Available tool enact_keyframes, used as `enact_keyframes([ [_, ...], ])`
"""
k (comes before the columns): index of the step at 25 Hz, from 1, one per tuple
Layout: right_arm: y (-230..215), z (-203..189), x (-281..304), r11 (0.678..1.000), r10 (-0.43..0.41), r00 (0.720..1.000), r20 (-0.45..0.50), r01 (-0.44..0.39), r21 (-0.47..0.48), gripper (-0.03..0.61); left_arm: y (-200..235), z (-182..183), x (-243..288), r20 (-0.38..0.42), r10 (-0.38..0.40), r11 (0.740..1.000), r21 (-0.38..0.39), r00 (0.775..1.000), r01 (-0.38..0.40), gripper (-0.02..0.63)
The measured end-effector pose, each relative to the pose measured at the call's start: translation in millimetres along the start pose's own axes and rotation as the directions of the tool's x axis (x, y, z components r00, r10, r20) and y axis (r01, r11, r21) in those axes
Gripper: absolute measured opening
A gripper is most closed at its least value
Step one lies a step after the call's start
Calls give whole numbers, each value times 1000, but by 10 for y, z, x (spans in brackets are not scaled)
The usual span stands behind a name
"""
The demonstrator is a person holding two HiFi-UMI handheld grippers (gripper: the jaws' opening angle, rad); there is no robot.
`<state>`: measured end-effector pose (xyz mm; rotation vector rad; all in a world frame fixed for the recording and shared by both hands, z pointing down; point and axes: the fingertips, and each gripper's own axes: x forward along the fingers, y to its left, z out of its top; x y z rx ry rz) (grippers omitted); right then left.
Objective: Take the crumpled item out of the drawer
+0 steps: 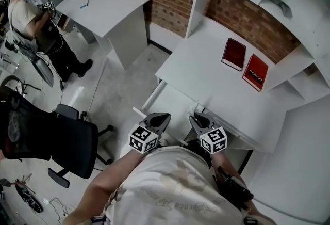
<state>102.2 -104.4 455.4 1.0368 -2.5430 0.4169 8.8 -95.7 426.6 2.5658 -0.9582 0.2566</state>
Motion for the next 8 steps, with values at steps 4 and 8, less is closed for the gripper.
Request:
enact_keyframes([
  [4, -3, -37, -69, 1000, -21, 1000, -11, 21, 11, 81, -25, -17, 10, -4, -17, 1000, -5, 1000, 17, 20],
  [8, 13, -78, -117, 999, -38, 999, -19, 38, 19, 81, -100, -47, 45, -5, -38, 999, -16, 999, 38, 20],
])
